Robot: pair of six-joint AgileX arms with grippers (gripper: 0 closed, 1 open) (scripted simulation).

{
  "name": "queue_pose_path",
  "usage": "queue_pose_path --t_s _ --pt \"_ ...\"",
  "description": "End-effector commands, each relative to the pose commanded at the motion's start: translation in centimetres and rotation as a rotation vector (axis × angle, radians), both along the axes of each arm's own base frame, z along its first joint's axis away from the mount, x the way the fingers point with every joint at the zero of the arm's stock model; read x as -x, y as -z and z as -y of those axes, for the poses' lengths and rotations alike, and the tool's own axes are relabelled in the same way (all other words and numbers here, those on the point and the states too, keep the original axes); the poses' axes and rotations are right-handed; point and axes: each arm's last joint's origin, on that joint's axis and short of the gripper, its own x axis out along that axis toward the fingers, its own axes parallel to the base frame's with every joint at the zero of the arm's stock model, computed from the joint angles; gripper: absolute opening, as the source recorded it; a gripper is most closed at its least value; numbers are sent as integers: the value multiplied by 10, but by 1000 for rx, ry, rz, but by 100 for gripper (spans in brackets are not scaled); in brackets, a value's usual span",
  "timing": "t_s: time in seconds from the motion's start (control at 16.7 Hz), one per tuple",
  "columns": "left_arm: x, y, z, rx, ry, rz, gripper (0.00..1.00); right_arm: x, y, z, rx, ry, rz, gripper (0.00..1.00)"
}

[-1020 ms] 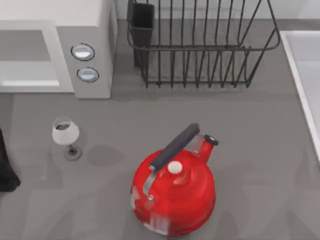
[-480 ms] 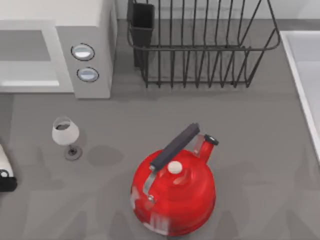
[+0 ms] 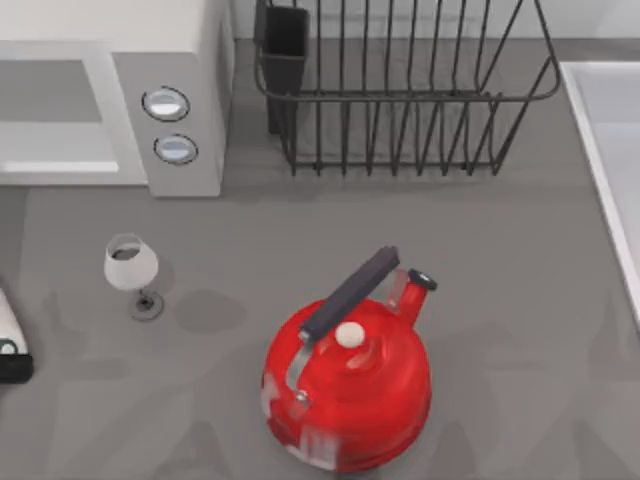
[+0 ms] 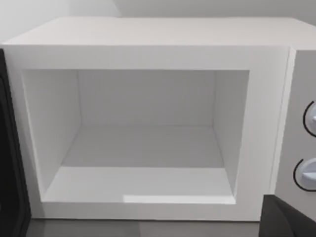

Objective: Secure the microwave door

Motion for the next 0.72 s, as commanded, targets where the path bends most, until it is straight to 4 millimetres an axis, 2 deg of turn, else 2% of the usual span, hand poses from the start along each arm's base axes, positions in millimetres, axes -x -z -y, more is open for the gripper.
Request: queue_pose_path --t_s 0.42,0.72 --pt "0 1 0 0 0 2 0 0 0 0 0 0 0 100" --pt "-2 20 6 0 0 0 0 0 0 0 0 0 0 100"
